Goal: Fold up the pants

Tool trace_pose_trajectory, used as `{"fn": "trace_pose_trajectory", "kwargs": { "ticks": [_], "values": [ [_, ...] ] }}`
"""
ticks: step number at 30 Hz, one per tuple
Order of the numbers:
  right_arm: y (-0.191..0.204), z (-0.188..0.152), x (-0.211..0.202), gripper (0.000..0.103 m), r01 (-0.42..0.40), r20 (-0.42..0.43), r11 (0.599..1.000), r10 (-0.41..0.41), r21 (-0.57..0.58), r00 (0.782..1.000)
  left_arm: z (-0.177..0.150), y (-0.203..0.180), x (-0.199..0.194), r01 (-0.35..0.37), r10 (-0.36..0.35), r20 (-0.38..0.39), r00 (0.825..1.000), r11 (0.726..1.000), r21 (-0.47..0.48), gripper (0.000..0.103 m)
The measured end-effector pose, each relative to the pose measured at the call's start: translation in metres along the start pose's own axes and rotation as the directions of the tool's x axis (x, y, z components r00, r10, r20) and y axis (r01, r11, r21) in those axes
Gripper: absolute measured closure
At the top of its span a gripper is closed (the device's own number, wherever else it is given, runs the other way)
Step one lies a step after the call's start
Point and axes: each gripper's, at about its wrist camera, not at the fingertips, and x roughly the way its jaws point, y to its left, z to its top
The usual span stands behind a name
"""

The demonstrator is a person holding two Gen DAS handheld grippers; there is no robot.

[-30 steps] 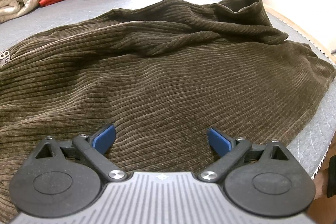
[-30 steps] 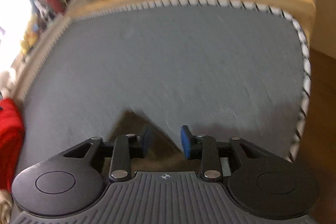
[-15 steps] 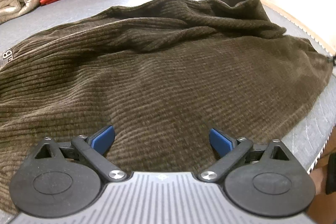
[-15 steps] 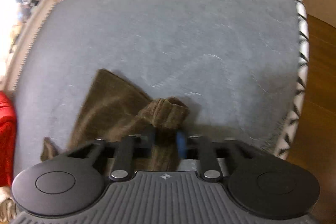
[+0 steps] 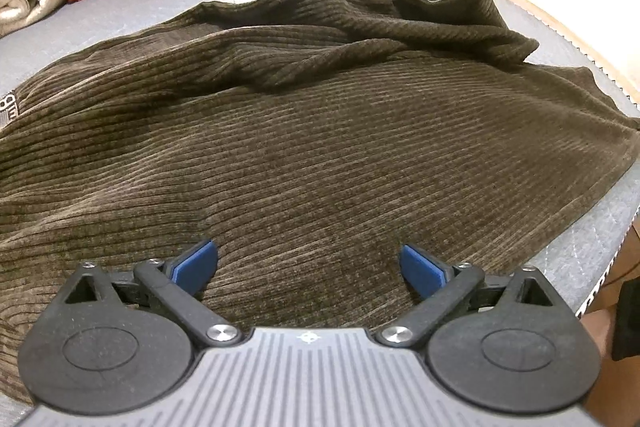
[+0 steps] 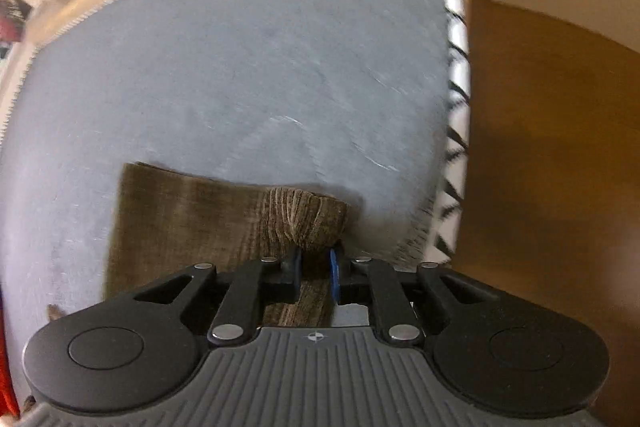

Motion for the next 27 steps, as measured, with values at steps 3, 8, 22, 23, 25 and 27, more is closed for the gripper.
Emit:
{"fn": "trace_pose_trajectory", "kwargs": {
  "ticks": [3,8,22,23,25,27],
  "values": [
    [0.009,-0.003,-0.003,0.085,0.043,0.031,0.999,-0.043,-0.015,0.999,0.006,0.005,-0.009,0.016,-0.013,0.048,0.999,0.998,-0.053,0.013],
    [0.025,-0.01,-0.015,0.085,0.142,0.075,0.99,-0.142,0.006,0.987,0.003,0.001,0.0,0.036,-0.036,-0.003,0.999,0.998,-0.056,0.015],
    [0.029,0.015,-0.09,0.06,0.018,0.33,0.99,-0.064,0.141,0.942,-0.008,-0.013,0.007,0.037,-0.04,0.052,0.998,0.998,0.047,0.0],
    [0.043,0.023,-0.072,0.055,-0.057,0.263,0.998,0.05,0.022,0.964,-0.007,-0.013,0.008,0.036,-0.039,0.055,0.998,0.998,0.047,0.0],
    [0.073,0.029,-0.035,0.055,-0.211,0.086,0.959,0.23,-0.187,0.969,-0.008,-0.014,0.009,0.035,-0.038,0.062,0.997,0.998,0.043,0.0],
    [0.1,0.024,0.0,0.055,-0.292,-0.032,0.877,0.304,-0.382,0.952,-0.009,-0.013,0.007,0.036,-0.039,0.063,0.997,0.998,0.042,0.0]
  ]
}}
